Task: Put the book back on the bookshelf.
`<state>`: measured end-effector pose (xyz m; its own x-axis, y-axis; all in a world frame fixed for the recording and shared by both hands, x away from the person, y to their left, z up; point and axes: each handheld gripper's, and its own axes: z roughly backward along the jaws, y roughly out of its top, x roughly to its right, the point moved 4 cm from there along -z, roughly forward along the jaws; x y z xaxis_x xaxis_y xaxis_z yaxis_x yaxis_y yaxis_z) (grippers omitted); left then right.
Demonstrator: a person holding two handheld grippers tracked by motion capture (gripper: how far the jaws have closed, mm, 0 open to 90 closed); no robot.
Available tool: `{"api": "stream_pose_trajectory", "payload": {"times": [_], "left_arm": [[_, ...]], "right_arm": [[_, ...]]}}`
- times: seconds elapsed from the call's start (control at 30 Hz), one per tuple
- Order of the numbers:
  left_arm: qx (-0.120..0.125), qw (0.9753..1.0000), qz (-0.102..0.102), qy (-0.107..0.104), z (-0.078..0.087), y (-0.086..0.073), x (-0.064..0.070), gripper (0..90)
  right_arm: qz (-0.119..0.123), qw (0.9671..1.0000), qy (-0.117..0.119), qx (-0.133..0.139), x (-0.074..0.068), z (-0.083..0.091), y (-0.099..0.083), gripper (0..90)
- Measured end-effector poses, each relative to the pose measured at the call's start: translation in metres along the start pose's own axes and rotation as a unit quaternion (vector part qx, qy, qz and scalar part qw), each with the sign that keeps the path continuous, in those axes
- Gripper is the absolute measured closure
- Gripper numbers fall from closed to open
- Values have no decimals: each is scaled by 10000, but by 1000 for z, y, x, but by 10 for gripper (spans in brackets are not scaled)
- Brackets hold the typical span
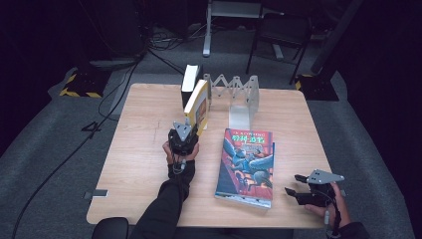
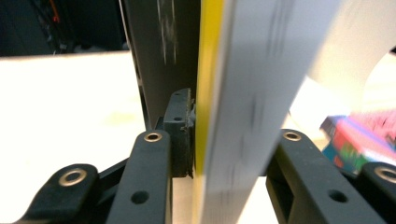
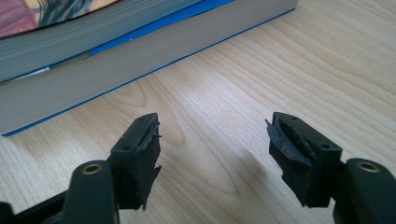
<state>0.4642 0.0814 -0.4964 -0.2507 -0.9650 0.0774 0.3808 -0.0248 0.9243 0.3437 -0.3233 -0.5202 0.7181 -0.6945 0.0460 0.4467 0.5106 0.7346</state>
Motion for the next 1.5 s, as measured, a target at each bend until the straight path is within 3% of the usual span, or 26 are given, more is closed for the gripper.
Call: {"api": "stream_pose_trajectory", "payload": {"times": [0.27, 0.4, 0.67, 0.83, 0.9, 0.97, 1.13, 1.23, 1.5], "left_arm": [[-57, 9996, -110, 255, -5, 3, 6, 744], [-97, 9995, 5, 293, -15, 8, 8, 744], [-184, 9994, 135, 247, -33, 19, 8, 740], [-218, 9996, 21, 186, -32, 18, 9, 721], [-232, 9996, 64, 144, -30, 15, 9, 679], [-315, 9994, 157, 49, -28, 10, 8, 578], [-424, 9987, 126, -236, -18, -1, 6, 513], [-340, 9986, -22, -399, -9, -3, 4, 514], [-188, 9976, 123, -650, 7, -10, 4, 573]], "right_arm": [[52, 10000, 33, -63, -2, -4, 0, 333], [36, 10000, 50, -67, -2, -4, -1, 333], [33, 10000, 64, -46, -1, -4, -1, 333], [41, 10000, 73, -53, -1, -4, -1, 333], [53, 9999, 102, -49, -2, -4, -1, 332], [38, 9999, 94, -45, -2, -4, -1, 332], [17, 9999, 106, -67, -2, -5, -2, 330], [30, 9999, 87, -58, -2, -4, -2, 330], [43, 9999, 109, -42, -3, -3, -1, 330]]}}
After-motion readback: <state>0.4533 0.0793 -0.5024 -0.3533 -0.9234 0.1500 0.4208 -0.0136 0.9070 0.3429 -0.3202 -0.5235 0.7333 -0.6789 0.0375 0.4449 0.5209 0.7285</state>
